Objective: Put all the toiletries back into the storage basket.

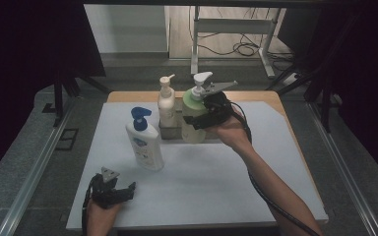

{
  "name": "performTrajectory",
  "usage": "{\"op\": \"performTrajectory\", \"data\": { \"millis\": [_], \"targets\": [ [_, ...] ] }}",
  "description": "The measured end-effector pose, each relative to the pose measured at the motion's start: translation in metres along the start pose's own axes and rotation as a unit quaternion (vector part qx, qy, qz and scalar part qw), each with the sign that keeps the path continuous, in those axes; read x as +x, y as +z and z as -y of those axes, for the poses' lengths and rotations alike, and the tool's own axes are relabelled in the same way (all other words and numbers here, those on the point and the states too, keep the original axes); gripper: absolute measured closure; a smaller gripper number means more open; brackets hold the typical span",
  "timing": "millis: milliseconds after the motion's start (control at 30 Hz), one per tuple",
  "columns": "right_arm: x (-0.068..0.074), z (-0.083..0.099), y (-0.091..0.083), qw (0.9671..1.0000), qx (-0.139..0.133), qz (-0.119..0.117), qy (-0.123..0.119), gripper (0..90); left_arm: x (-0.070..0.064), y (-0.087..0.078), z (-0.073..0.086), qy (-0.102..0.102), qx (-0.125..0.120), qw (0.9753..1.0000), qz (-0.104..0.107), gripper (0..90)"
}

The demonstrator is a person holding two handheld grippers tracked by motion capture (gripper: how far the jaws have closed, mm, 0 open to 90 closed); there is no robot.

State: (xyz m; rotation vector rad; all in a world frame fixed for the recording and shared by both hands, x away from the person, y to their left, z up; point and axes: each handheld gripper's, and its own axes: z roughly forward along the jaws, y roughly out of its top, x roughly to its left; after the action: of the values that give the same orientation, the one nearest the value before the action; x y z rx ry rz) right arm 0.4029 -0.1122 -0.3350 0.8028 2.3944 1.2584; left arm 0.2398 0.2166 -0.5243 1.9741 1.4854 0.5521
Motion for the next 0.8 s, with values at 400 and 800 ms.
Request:
{"op": "performTrajectory", "data": {
  "millis": [400, 800],
  "targets": [
    [-0.011, -0.017, 0.011, 0.9996, -0.011, 0.022, 0.011, 12.5, 0.000, 0.000, 0.000, 0.000, 0.000, 1.0000, 0.000, 12.0],
    [-0.024, -0.025, 0.027, 0.9989, -0.006, 0.042, 0.019, 12.4, 0.000, 0.000, 0.000, 0.000, 0.000, 1.0000, 0.000, 12.0]
  ]
}}
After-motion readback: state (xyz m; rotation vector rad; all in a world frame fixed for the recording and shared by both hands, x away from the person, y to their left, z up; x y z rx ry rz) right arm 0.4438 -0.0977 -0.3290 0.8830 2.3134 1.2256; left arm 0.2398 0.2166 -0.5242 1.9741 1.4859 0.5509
